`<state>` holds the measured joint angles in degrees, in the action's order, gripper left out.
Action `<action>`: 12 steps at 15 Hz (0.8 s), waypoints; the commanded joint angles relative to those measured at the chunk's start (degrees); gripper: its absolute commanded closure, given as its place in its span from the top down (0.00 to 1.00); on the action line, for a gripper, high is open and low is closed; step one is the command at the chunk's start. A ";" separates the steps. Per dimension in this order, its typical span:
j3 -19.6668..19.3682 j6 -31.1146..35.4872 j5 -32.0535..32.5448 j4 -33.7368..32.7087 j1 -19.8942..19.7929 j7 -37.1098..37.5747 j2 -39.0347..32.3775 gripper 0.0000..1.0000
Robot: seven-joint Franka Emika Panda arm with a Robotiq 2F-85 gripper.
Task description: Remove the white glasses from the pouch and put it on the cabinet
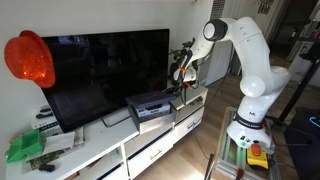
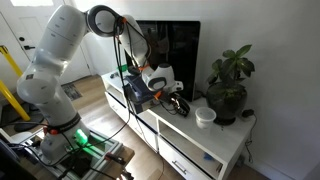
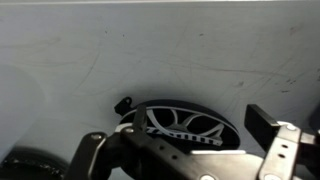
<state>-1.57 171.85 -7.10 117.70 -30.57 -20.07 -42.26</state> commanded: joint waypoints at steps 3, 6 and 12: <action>9.59 5.84 5.06 -4.32 -8.98 -5.16 -6.03 1.00; 12.13 10.18 10.08 -4.36 -12.08 -6.39 -8.11 1.00; 13.85 16.62 19.52 -4.56 -16.06 -5.06 -11.95 1.00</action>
<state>10.96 185.86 7.80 114.43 -44.22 -25.28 -51.73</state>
